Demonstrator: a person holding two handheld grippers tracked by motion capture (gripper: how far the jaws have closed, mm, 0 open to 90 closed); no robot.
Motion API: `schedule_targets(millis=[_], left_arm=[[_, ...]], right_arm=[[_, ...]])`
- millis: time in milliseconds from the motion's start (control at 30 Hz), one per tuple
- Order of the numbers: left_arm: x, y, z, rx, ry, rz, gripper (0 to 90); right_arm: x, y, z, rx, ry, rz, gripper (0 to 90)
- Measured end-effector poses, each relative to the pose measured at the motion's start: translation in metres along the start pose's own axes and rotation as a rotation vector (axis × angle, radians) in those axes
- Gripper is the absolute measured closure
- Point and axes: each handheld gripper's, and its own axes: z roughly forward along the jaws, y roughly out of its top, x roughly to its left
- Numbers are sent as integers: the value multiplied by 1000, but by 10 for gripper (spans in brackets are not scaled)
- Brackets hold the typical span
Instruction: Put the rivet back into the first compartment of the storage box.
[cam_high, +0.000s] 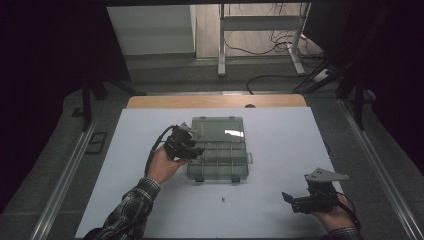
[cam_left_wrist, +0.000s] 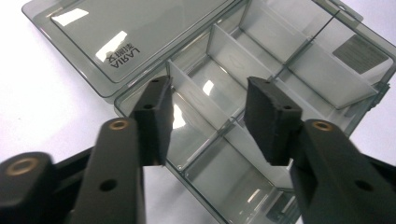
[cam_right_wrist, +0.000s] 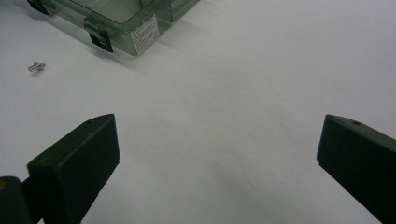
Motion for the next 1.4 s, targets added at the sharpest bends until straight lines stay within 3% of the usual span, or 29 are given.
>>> schedule_targets(millis=[333,800,1067,1400], left_arm=[[-9,-2,-8,-17,-2,39,333],[-21,-11,-19,-28,-24,34,80],[-30,-15,-26,-44,-60,47,28],[-46,-25,-32,-62,-65,104,0]], right_arm=[[0,0,0,1,-1,-1,0],[0,0,0,-2,-2,3,0],[0,0,0,-2,-2,3,0],[0,0,0,-2,-2,2,0]])
